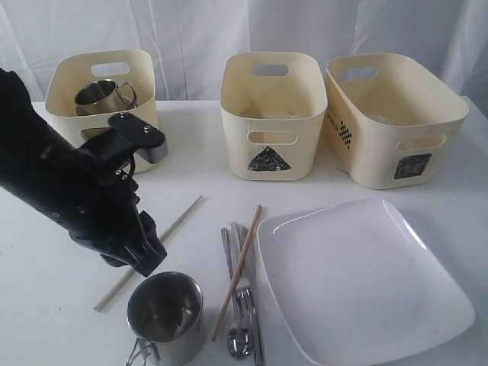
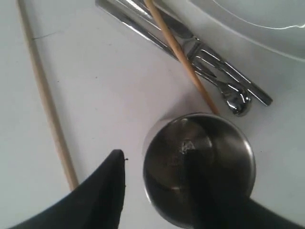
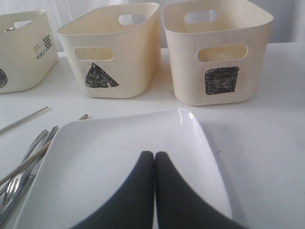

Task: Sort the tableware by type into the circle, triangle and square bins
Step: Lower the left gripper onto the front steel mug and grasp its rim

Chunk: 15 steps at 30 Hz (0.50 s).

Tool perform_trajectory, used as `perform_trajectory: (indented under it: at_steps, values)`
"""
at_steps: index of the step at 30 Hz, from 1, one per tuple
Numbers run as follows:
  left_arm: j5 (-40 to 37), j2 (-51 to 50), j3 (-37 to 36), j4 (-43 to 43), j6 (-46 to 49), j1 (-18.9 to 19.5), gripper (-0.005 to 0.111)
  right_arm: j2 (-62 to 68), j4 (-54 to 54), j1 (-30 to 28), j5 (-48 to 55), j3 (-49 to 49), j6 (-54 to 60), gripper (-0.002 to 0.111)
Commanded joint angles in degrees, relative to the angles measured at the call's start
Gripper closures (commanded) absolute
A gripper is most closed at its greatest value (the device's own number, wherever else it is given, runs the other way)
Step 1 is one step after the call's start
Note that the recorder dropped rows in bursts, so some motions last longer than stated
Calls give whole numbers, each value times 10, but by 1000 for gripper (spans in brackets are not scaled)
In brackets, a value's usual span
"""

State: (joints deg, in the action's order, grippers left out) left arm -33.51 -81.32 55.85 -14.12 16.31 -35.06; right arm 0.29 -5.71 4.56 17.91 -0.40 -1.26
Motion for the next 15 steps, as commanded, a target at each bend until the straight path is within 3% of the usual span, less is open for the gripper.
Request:
perform_trajectory:
  at_steps: [1, 15]
  values:
    - [-10, -17, -5, -9, 5, -17, 61, -3, -1, 1, -8, 4, -1, 108]
    - [-11, -83, -5, -12, 6, -17, 61, -3, -1, 1, -8, 4, -1, 108]
